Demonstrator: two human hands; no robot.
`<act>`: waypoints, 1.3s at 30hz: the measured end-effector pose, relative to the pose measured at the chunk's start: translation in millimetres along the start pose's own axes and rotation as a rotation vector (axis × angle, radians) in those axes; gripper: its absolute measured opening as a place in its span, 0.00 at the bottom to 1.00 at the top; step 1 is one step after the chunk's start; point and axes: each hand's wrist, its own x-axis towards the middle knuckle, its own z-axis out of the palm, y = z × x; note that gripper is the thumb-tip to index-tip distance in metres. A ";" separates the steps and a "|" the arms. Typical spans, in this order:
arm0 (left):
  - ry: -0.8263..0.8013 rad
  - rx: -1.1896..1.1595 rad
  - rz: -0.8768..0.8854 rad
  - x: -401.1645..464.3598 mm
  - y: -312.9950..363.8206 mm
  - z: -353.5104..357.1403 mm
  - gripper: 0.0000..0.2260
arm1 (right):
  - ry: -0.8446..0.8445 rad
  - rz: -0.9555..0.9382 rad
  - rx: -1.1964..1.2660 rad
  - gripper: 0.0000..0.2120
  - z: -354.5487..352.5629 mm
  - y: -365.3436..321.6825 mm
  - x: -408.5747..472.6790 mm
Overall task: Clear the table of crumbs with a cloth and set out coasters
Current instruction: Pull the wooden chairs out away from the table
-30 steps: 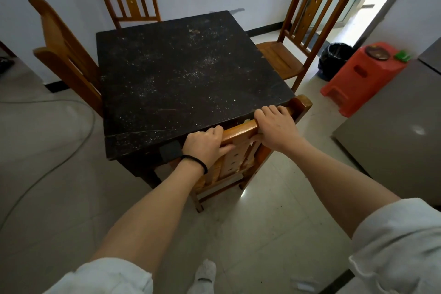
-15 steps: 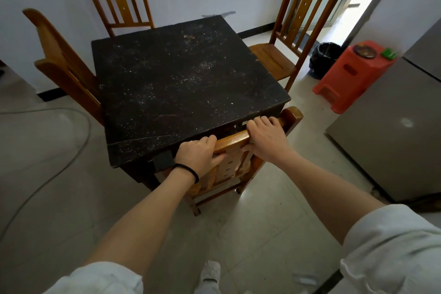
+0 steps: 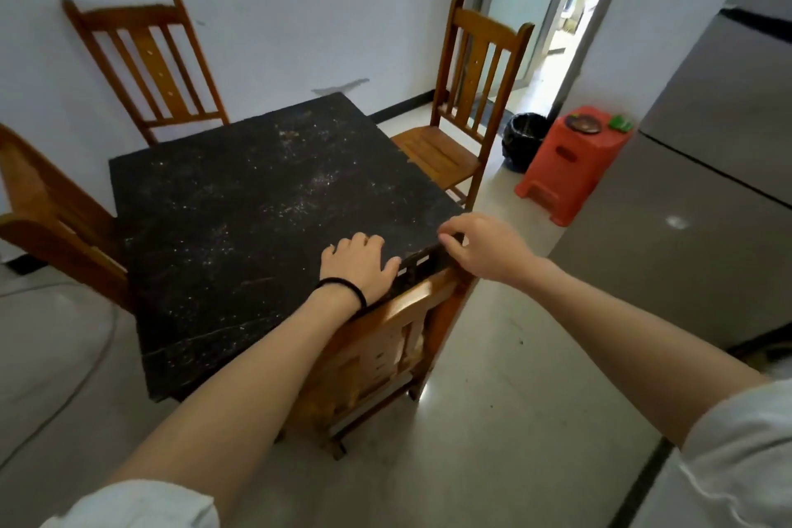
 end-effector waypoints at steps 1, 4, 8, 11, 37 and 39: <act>0.020 0.001 0.018 10.9 9.1 -5.0 0.22 | 0.044 0.046 0.028 0.13 -7.4 10.9 1.0; 0.036 -0.068 0.085 48.3 47.8 -12.9 0.20 | 0.067 0.159 0.086 0.12 -22.8 56.2 3.5; 0.017 -0.148 0.160 103.7 112.6 -9.7 0.18 | 0.044 0.242 0.127 0.12 -31.4 136.3 12.1; 0.019 -0.173 0.151 153.6 163.0 4.6 0.15 | -0.003 0.278 0.128 0.14 -36.1 204.3 28.2; 0.049 -0.325 -0.123 608.1 354.6 16.4 0.13 | -0.068 0.213 0.103 0.15 -132.8 582.4 358.1; 0.078 -0.350 -0.142 656.9 354.7 3.0 0.13 | -0.058 0.225 0.108 0.16 -147.2 600.6 404.3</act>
